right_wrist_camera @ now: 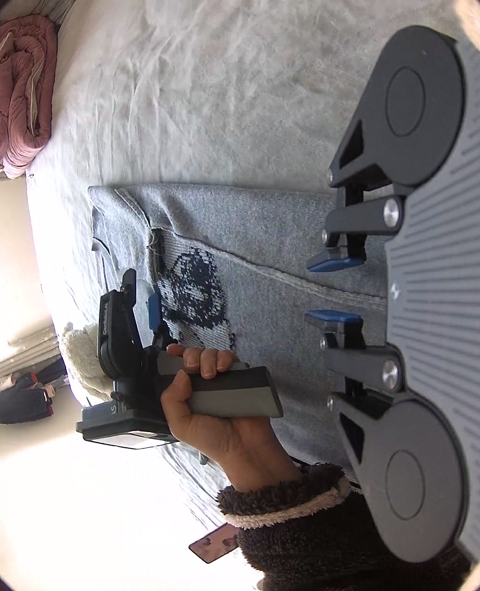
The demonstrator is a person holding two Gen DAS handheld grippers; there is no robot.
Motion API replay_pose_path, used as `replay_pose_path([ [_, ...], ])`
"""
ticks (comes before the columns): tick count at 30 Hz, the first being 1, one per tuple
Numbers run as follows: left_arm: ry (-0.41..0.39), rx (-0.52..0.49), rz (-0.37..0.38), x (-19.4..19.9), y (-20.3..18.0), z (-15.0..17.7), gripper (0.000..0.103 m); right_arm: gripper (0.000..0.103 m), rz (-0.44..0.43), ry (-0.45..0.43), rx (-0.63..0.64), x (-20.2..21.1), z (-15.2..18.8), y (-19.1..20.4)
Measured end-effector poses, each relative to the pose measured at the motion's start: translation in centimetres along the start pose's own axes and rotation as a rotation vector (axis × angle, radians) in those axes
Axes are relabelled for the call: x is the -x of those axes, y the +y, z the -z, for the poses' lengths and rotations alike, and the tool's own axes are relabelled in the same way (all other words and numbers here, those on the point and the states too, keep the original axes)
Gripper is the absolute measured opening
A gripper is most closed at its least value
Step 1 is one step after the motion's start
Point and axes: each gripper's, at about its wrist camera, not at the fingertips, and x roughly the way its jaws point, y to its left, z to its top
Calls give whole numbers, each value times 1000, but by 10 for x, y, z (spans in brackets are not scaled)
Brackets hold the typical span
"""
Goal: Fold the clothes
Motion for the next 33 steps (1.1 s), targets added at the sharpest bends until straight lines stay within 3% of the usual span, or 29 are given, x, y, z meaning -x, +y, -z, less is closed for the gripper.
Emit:
replay_pose_path([
  [4,-5,34,-8,-19,10,-17,41,27,82,-88,22,-15,-12,8],
  [10,-4,-14,-4,-44,17,-29,30,27,225,-63,137,-65,-46,8],
  [14,-10,-11,7,-54,19,-30,11,27,378,-136,318,-101,-63,3],
  [15,-9,-7,10,-56,19,-30,4,27,389,-152,373,-108,-64,5],
  [16,-9,-3,12,-58,20,-30,4,27,400,-168,428,-114,-64,7],
  [21,-35,-53,24,-52,14,-31,2,27,421,-220,636,-135,-60,18],
  [22,-43,-65,25,-51,12,-32,2,16,418,-223,642,-136,-60,19],
  [23,-54,-76,23,-49,10,-33,2,9,410,-225,641,-136,-62,18],
  [25,-76,-91,20,-44,7,-34,2,6,381,-238,607,-133,-67,15],
  [30,-129,-113,-15,-38,6,-37,2,5,290,-288,485,-120,-80,10],
  [33,-130,-99,-47,-39,11,-38,2,6,259,-265,471,-122,-80,10],
])
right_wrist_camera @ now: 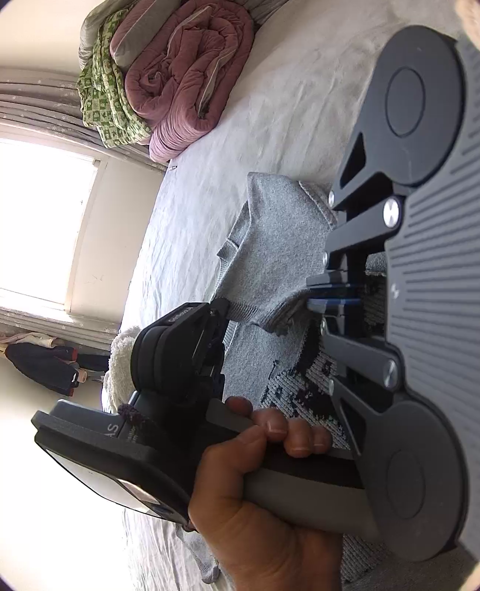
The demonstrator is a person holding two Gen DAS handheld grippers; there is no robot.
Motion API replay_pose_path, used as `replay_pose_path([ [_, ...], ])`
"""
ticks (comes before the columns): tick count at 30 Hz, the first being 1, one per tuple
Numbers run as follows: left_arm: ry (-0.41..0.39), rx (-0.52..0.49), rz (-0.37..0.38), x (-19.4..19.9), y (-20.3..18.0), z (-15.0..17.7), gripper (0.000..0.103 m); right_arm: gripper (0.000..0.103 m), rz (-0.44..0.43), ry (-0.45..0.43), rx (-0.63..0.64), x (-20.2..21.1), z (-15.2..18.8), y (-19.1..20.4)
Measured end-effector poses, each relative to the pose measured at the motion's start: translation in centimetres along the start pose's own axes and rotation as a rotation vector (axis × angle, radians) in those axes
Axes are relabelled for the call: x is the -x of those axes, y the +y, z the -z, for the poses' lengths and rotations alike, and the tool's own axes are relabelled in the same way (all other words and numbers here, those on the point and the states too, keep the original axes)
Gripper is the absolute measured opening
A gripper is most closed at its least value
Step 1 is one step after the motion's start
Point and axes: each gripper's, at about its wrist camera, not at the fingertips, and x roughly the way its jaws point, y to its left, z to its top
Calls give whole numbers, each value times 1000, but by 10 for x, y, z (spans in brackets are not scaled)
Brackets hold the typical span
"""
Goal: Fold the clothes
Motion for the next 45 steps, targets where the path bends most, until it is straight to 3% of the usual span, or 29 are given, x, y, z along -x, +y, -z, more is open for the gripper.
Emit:
replay_pose_path([
  [6,50,1,-58,-6,7,0,6,18,-36,72,43,-15,-1,14],
  [8,38,0,-54,0,6,-1,12,38,-62,67,20,-11,-3,10],
  [10,26,0,-50,6,6,-3,20,42,-100,53,-34,-7,-5,1],
  [15,3,-81,1,19,-10,-6,21,40,-78,-3,-147,1,-9,-28],
  [17,2,-119,21,18,-17,-4,21,27,-25,-11,-181,-4,-11,-44],
  [21,20,-184,46,9,-23,8,21,14,14,3,-245,-28,-12,-72],
  [23,58,-209,23,-2,-21,19,21,11,23,24,-236,-41,-10,-75],
  [29,78,-46,92,-9,9,21,18,9,38,53,-151,-71,-9,-75],
  [33,86,-40,104,-10,9,21,18,8,81,49,-80,-90,-18,-82],
  [45,92,-24,117,-13,11,21,18,8,95,74,-132,-150,-44,-116],
])
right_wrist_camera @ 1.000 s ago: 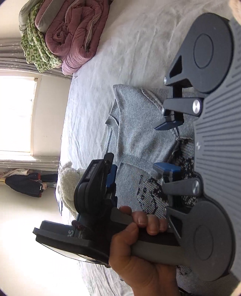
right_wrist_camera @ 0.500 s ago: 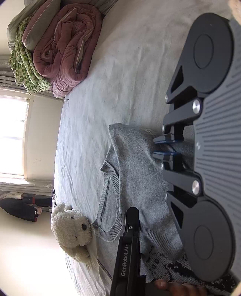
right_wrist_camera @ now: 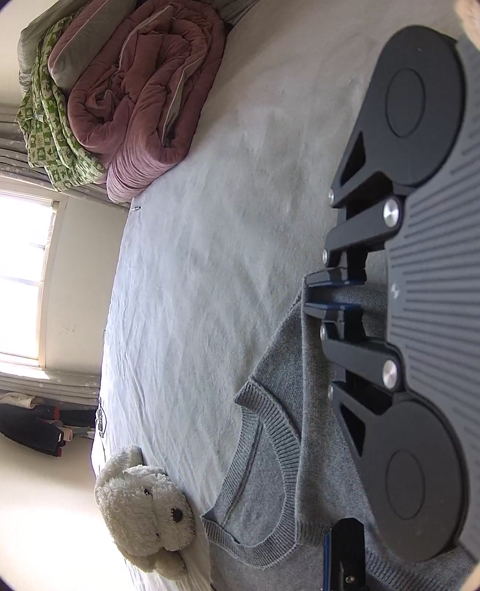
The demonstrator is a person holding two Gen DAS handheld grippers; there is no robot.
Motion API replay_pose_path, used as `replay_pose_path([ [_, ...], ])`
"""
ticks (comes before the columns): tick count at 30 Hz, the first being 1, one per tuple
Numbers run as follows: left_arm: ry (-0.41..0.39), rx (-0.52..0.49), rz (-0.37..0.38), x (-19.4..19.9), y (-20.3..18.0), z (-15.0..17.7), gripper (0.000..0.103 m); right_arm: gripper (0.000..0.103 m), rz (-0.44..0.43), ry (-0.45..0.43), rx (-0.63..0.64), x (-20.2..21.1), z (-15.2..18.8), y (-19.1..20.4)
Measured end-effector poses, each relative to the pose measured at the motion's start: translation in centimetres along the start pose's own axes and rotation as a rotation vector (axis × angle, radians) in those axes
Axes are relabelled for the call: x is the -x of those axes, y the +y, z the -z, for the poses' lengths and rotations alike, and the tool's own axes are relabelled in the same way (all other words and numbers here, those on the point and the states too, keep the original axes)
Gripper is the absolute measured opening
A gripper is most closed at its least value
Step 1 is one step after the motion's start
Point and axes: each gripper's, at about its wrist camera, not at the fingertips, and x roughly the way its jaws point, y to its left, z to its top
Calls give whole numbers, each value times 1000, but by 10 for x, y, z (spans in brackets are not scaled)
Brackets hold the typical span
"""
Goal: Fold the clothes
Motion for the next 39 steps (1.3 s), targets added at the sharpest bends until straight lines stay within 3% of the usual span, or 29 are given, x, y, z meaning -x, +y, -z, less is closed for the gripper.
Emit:
replay_pose_path([
  [7,1,26,18,0,5,0,20,8,8,-6,-120,11,-21,-8],
  [10,-2,29,18,1,4,-1,21,17,-9,-9,-201,32,-31,-2],
  [15,-21,52,-28,17,2,-15,39,19,-75,5,-267,64,-45,40],
  [21,-31,76,-139,52,11,-35,45,29,-181,-4,-280,96,-47,83],
  [30,18,-5,-338,139,41,-51,52,31,-242,76,-244,112,-46,129],
  [34,38,33,-410,175,63,-51,52,38,-300,99,-240,121,-51,157],
  [39,69,159,-480,219,96,-43,52,40,-345,137,-243,127,-60,184],
])
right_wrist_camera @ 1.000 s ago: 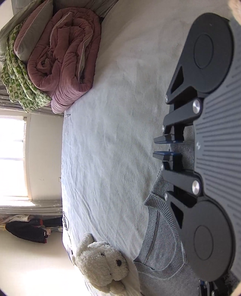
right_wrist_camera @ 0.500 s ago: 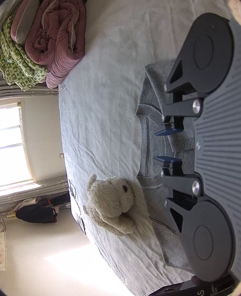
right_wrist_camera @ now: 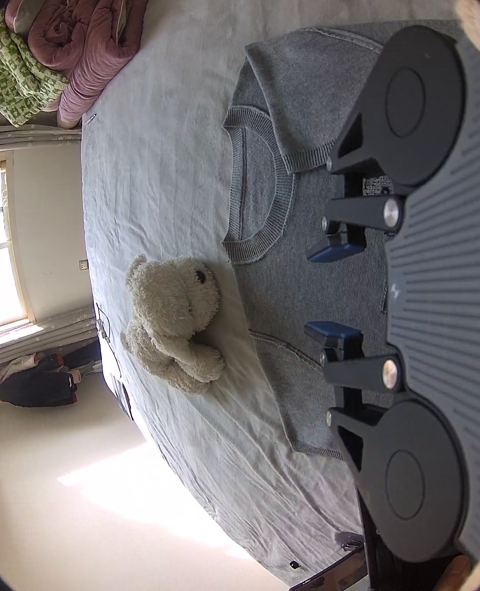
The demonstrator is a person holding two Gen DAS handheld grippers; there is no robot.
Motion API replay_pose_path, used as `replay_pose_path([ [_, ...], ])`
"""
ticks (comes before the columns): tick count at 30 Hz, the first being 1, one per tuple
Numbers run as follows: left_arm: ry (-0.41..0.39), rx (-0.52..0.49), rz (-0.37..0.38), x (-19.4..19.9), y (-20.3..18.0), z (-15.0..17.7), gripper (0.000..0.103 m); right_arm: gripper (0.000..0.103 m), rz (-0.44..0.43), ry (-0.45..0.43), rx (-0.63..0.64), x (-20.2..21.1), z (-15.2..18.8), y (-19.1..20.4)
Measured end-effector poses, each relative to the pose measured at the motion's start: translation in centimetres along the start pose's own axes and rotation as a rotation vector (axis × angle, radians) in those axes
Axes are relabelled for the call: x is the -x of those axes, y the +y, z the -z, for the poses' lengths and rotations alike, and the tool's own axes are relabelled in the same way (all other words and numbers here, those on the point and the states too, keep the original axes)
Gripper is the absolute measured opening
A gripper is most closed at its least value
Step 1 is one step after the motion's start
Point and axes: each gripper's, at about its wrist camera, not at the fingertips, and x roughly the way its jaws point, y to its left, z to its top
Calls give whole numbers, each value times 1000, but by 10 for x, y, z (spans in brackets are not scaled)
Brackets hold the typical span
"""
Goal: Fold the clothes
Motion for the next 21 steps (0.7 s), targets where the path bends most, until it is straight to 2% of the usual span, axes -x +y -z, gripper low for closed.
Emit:
replay_pose_path([
  [5,0,114,63,7,43,19,49,45,-33,42,11,-13,-3,29],
  [8,47,246,49,3,65,22,39,47,-45,83,45,-31,-3,50],
  [10,51,303,69,5,73,20,39,47,-57,115,66,-47,-2,64],
  [15,15,343,9,19,89,13,39,48,-97,196,145,-92,2,108],
  [21,42,404,-7,22,122,12,39,48,-121,228,238,-131,6,149],
])
